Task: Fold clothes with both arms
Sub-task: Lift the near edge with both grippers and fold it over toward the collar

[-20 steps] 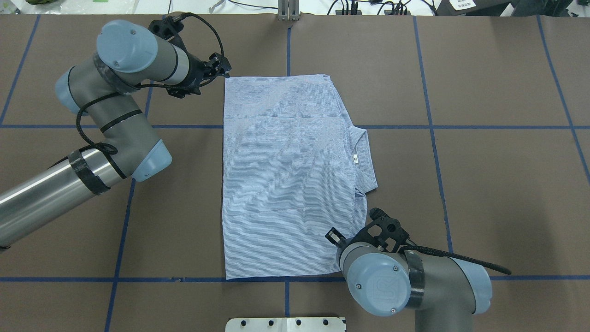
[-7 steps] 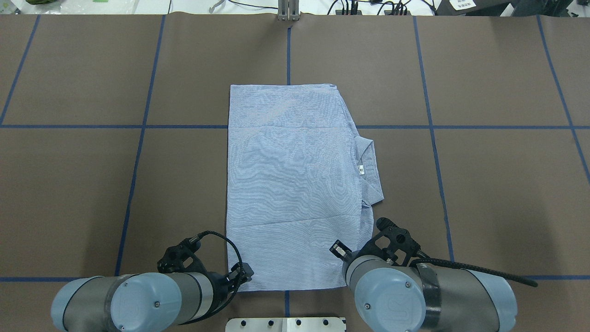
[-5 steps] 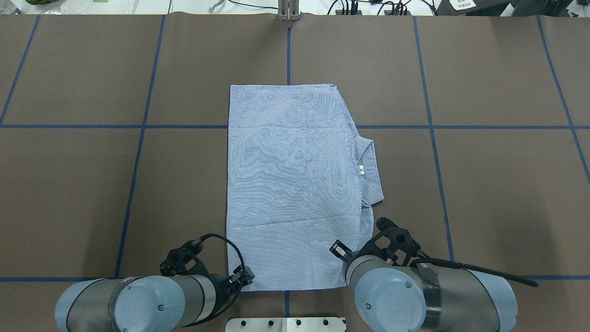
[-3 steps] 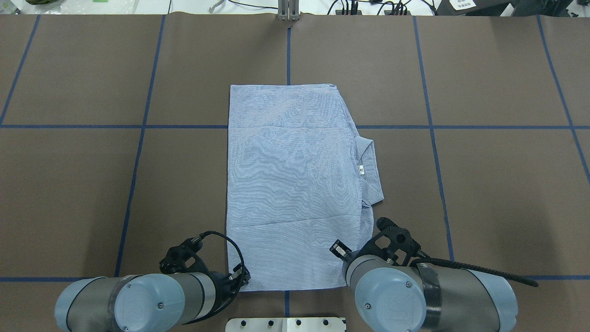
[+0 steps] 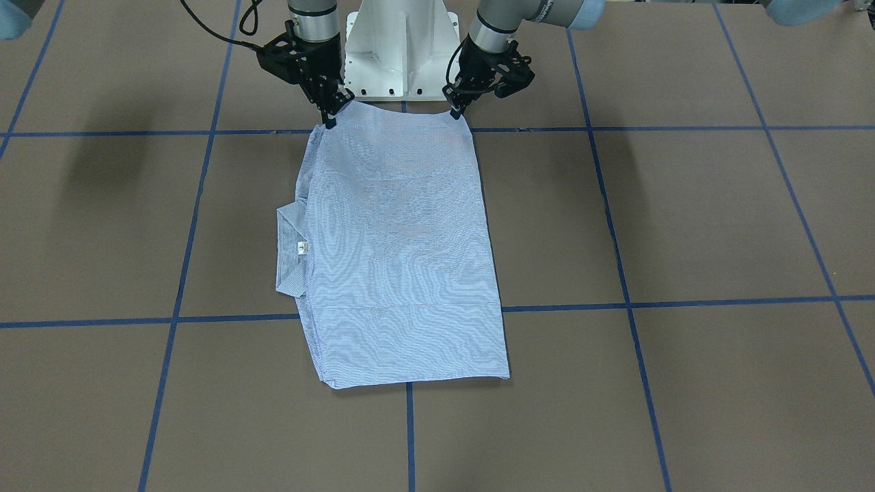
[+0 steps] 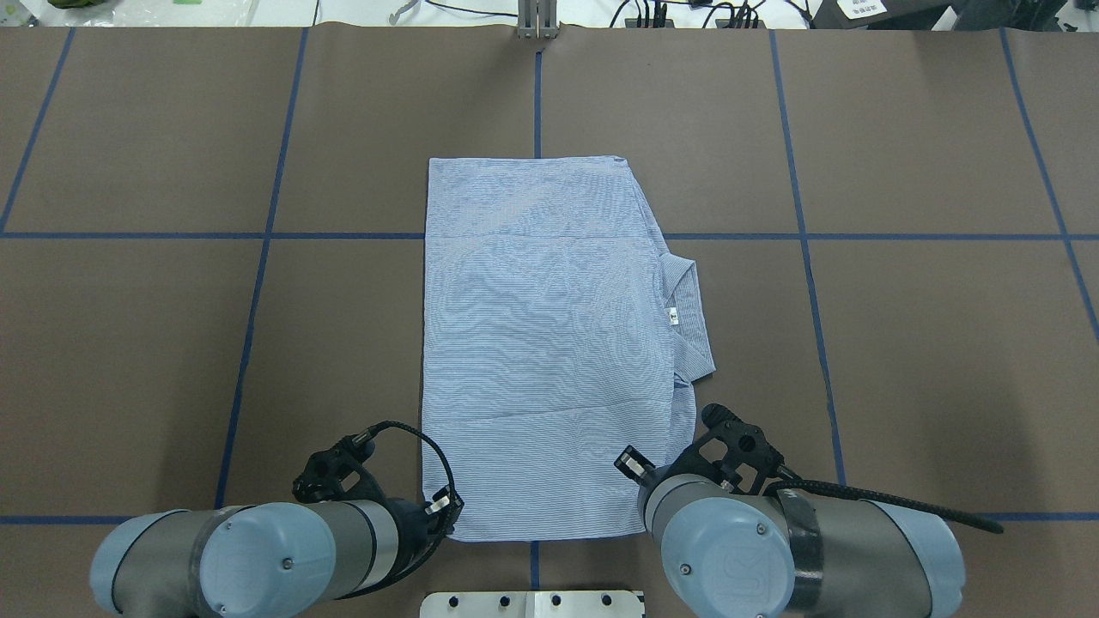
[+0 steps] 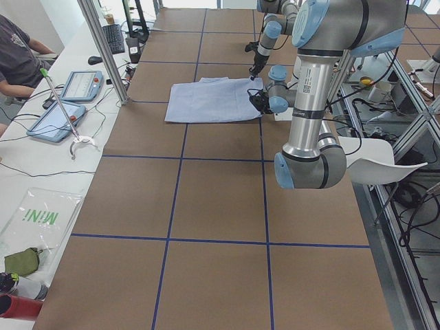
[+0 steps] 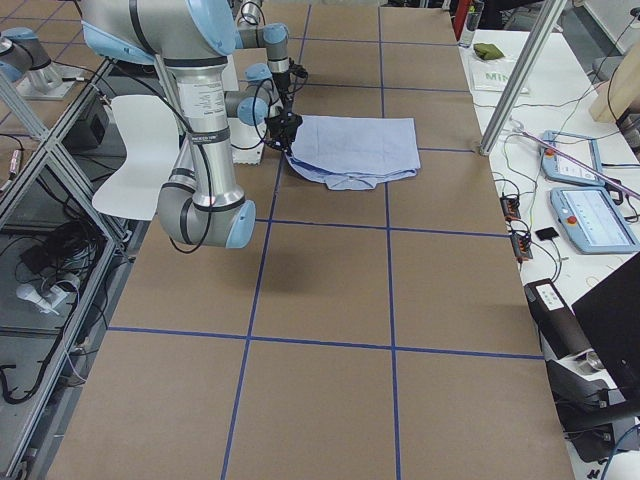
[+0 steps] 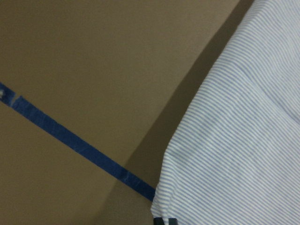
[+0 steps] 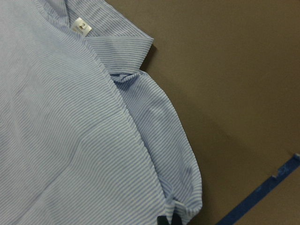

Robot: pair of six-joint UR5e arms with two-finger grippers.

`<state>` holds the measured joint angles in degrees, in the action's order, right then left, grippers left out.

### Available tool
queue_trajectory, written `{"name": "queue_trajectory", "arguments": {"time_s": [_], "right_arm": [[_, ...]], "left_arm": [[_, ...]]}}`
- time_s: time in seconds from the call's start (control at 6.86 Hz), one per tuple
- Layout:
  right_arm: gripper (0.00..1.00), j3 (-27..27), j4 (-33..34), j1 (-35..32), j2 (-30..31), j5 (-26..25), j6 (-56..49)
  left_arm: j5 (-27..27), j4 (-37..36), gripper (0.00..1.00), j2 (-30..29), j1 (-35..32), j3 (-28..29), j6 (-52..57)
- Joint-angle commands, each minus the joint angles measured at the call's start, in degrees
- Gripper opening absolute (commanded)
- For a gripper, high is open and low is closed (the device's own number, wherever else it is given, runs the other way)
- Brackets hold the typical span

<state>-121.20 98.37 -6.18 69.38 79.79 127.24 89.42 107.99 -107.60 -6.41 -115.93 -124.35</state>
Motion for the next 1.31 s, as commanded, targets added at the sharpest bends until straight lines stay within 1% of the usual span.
{"name": "queue_trajectory", "arguments": {"time_s": [0.0, 0.15, 0.29, 0.44, 0.58, 0.73, 0.87, 1.02, 1.17], "right_arm": [[0.00, -7.86, 0.33, -0.23, 3.28, -0.16, 1.86], [0.00, -10.96, 0.25, -2.50, 4.00, -0.16, 3.35], [0.00, -11.69, 0.25, -6.00, 2.62, 0.02, 3.54], [0.00, -12.30, 0.25, -8.82, 2.08, 0.10, 3.55], [0.00, -12.22, 0.33, -10.59, 1.12, 0.11, 3.55], [0.00, -12.22, 0.33, -11.56, 0.24, 0.11, 3.81], [0.00, -11.61, 0.25, -13.57, -0.38, 1.67, 4.85], [0.00, -9.08, 0.25, -16.38, -2.12, 3.69, 4.69], [0.00, -4.36, -0.28, -19.36, -4.49, 5.54, 4.43]], "left_arm": [[0.49, -5.84, 0.00, 0.02, -1.92, -11.36, 0.16], [1.71, -5.95, 0.00, -1.11, -5.85, -12.56, 0.33], [7.29, -6.04, 0.00, -3.47, -13.90, -12.22, 1.03], [14.48, -6.04, 0.00, -4.53, -20.76, -11.26, 1.12], [16.91, -6.04, 0.00, -5.24, -24.66, -10.38, 2.78], [18.50, -6.04, 0.00, -5.25, -26.79, -10.29, 3.49], [18.60, -6.04, 0.00, -5.34, -27.42, -9.50, 3.50], [18.51, -6.04, 0.00, -6.55, -27.77, -7.84, 3.50], [18.51, -5.43, 0.00, -8.05, -28.99, -4.86, 3.58]]}}
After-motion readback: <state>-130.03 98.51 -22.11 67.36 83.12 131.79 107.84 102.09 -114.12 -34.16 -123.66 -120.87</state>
